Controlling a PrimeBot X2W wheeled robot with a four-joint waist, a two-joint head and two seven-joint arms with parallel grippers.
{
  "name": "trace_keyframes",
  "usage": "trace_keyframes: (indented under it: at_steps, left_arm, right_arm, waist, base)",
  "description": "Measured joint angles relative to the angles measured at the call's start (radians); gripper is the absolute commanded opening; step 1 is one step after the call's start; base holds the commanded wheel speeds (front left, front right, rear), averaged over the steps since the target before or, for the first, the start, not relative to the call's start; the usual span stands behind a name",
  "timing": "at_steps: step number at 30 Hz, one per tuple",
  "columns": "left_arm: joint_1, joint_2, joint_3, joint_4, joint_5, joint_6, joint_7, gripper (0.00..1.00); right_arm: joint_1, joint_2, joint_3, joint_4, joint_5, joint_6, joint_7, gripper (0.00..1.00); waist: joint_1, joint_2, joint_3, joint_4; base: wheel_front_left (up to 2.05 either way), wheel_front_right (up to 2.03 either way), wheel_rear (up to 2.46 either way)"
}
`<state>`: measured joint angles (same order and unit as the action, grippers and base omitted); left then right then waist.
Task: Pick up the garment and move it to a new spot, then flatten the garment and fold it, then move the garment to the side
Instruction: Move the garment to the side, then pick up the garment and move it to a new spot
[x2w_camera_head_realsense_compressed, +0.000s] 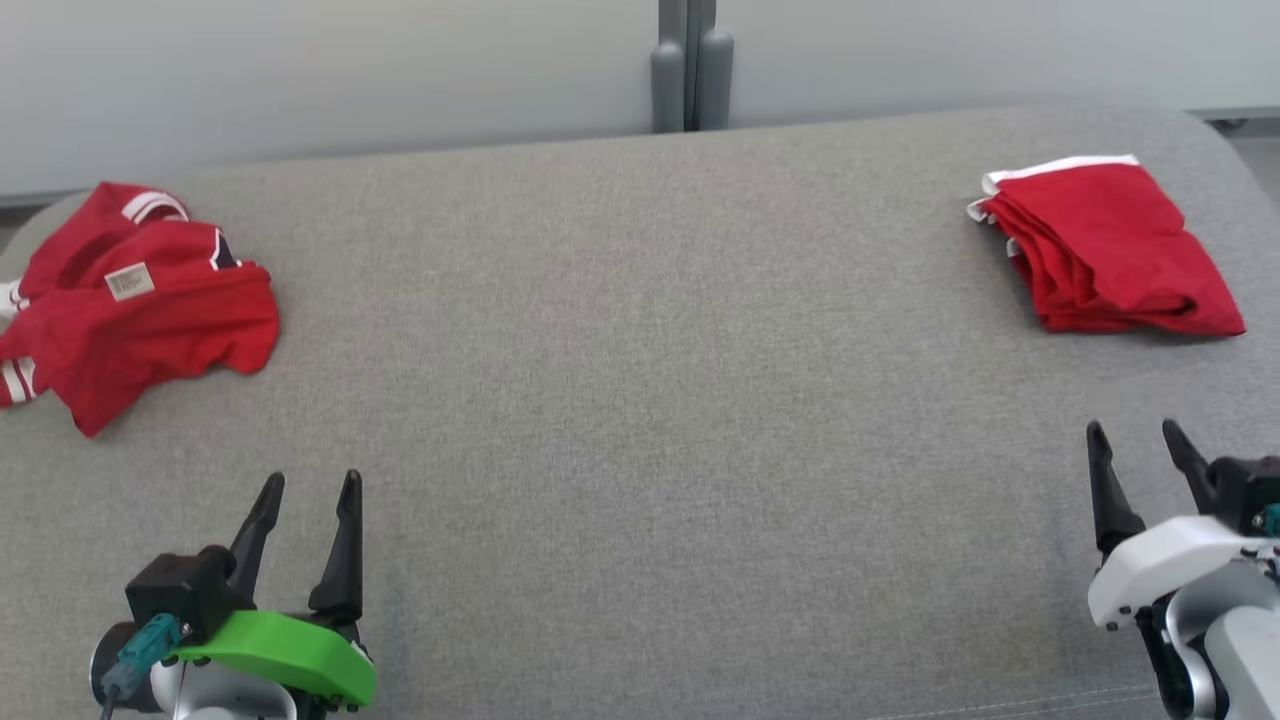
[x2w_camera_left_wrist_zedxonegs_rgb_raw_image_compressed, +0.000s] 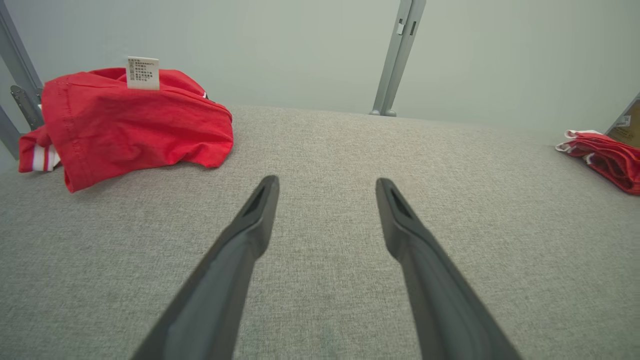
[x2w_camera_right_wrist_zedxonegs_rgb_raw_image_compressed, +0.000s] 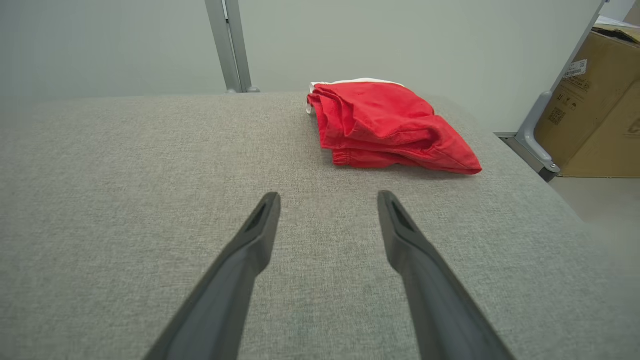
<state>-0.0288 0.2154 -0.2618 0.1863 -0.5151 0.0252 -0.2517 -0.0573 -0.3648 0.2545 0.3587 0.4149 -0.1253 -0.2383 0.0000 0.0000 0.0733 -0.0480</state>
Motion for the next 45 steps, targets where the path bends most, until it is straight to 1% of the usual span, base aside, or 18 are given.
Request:
trace_keyframes:
  at_steps: [5,11,15,22,30,33,36,43,45]
  left_arm:
    - [0.015,-0.005,0.003,-0.003,0.0,0.0,0.0,1.0]
    - [0.016,-0.007,0.02,-0.007,0.001,0.0,0.0,1.0]
    - [0.027,-0.008,0.027,-0.01,0.003,-0.004,0.0,1.0]
    - [0.028,-0.011,0.027,-0.012,0.026,-0.013,0.0,1.0]
    - [0.028,-0.016,0.041,-0.012,0.028,-0.016,0.0,1.0]
    - [0.03,-0.022,0.063,-0.013,0.028,-0.016,0.0,1.0]
    - [0.043,-0.022,0.09,-0.016,0.028,-0.006,0.0,1.0]
    - [0.089,-0.021,0.135,-0.026,0.028,0.005,0.0,1.0]
    - [0.092,-0.021,0.135,-0.027,0.028,0.006,0.0,1.0]
  right_arm:
    - [0.032,0.022,-0.001,-0.001,-0.022,0.0,0.0,1.0]
    - [0.032,0.033,-0.012,-0.019,-0.053,0.0,-0.001,1.0]
    - [0.034,0.051,-0.014,-0.029,-0.066,0.0,-0.008,1.0]
    - [0.051,0.058,-0.027,-0.044,-0.087,0.0,-0.009,1.0]
    - [0.066,0.074,-0.015,-0.067,-0.109,0.0,-0.009,1.0]
    - [0.066,0.077,0.008,-0.075,-0.12,0.0,-0.009,1.0]
    - [0.065,0.086,0.034,-0.083,-0.127,0.003,-0.011,1.0]
    - [0.06,0.117,0.083,-0.083,-0.137,0.028,-0.011,1.0]
    - [0.06,0.117,0.083,-0.081,-0.139,0.028,-0.011,1.0]
  waist:
    - [0.0,0.0,-0.045,-0.016]
    - [0.0,0.0,-0.06,-0.026]
    - [0.0,0.0,-0.062,-0.023]
    - [0.0,0.0,-0.06,0.004]
    - [0.0,0.0,-0.066,0.069]
    - [0.0,0.0,-0.069,0.103]
    - [0.0,0.0,-0.073,0.14]
    - [0.0,0.0,-0.084,0.233]
    - [0.0,0.0,-0.088,0.261]
  base:
    - [0.0,0.0,0.0]
    - [0.0,0.0,0.0]
    - [0.0,0.0,0.0]
    - [0.0,0.0,0.0]
    - [0.0,0.0,0.0]
    - [0.0,0.0,0.0]
    - [0.0,0.0,0.0]
    - [0.0,0.0,0.0]
    - [0.0,0.0,0.0]
